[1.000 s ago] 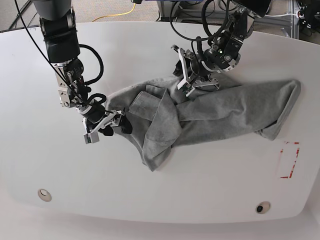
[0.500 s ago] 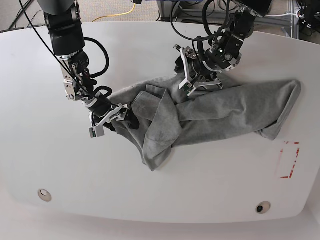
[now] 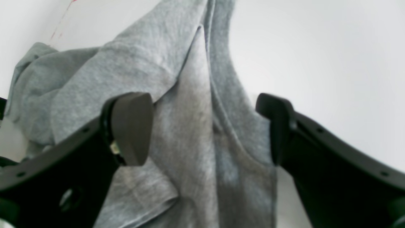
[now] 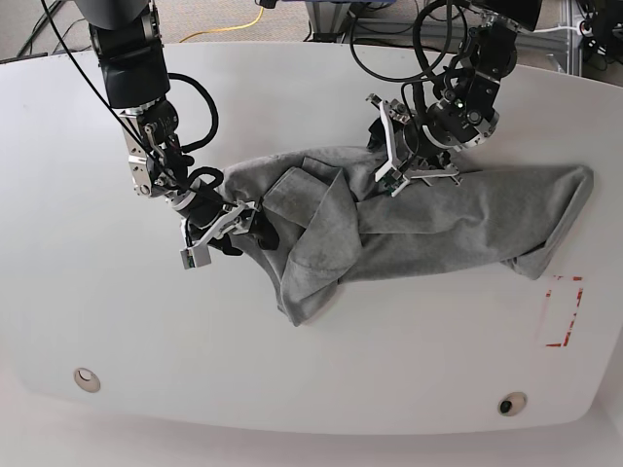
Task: Layout the t-shirt on the table in an organized manner, then fold the t-shirt properly
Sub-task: 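Grasp the t-shirt edge with the right gripper near the left gripper, then pull the held t-shirt edge with the left gripper away from the right gripper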
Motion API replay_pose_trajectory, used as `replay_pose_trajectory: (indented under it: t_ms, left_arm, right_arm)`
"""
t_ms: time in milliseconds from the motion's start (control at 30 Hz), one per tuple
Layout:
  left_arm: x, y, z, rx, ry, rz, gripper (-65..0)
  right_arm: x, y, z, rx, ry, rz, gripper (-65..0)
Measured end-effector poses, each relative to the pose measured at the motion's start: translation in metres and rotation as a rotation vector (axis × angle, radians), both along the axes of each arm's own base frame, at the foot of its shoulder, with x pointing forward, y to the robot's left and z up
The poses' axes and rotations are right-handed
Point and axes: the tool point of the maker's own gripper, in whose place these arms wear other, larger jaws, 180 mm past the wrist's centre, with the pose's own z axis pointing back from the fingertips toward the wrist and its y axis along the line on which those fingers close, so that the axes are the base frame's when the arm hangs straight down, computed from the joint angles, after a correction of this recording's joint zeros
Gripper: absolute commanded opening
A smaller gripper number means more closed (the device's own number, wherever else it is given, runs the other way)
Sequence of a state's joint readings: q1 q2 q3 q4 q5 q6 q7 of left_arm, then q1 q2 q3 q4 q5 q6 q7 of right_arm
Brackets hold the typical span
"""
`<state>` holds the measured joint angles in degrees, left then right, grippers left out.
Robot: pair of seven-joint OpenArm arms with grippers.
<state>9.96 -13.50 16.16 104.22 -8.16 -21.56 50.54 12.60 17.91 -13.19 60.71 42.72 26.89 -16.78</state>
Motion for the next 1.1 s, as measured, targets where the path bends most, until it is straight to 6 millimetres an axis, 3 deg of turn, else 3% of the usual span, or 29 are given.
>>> replay_pose_trajectory:
  t_ms: [300, 1100]
  left_arm:
    - [0.009, 0.023, 0.004, 0.027, -0.021, 0.040, -33.8]
    - [0.010, 0.024, 0.005, 0.025, -0.023, 0.044, -33.6]
  right_arm:
    - [0.002, -0.011, -0.002, -0.034, 0.009, -0.009, -32.8]
    - [-0.016, -0.009, -0.011, 0.013, 0.018, -0.025, -33.0]
